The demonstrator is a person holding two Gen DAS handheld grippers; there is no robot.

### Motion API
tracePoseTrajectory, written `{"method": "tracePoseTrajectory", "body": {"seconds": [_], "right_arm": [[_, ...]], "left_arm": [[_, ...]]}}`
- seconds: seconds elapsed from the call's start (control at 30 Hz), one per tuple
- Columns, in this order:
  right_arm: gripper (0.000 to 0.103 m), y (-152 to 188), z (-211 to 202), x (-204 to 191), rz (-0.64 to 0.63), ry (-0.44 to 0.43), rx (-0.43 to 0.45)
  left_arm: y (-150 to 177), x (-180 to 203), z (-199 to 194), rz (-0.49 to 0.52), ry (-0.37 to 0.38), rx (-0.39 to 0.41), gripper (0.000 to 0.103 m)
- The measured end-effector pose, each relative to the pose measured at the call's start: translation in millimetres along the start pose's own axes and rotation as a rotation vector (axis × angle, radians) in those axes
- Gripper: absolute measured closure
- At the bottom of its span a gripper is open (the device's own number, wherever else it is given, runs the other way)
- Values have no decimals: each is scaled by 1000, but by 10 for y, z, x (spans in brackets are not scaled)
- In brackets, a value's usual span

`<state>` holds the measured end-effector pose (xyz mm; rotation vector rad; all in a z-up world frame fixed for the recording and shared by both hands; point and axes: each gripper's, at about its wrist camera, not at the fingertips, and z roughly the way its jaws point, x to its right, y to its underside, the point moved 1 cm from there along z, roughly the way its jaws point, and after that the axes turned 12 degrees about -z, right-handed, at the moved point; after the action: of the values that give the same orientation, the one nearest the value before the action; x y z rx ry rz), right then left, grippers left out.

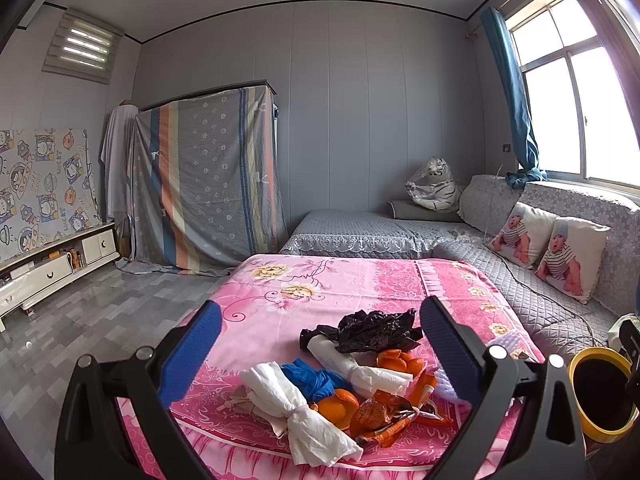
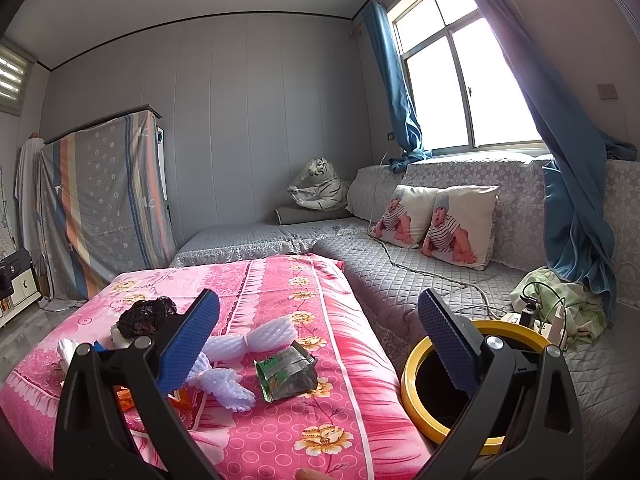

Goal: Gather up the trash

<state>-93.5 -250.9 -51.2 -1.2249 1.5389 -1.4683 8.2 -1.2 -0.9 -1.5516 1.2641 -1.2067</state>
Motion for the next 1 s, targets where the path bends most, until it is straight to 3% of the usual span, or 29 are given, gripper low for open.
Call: {"method": "tracePoseTrajectory", "body": {"seconds": [1.0], "right_arm": [[8,7,12,-2,-1,-8,-6]], "left_arm": [[25,-12,27,2,7,-18,7]]}}
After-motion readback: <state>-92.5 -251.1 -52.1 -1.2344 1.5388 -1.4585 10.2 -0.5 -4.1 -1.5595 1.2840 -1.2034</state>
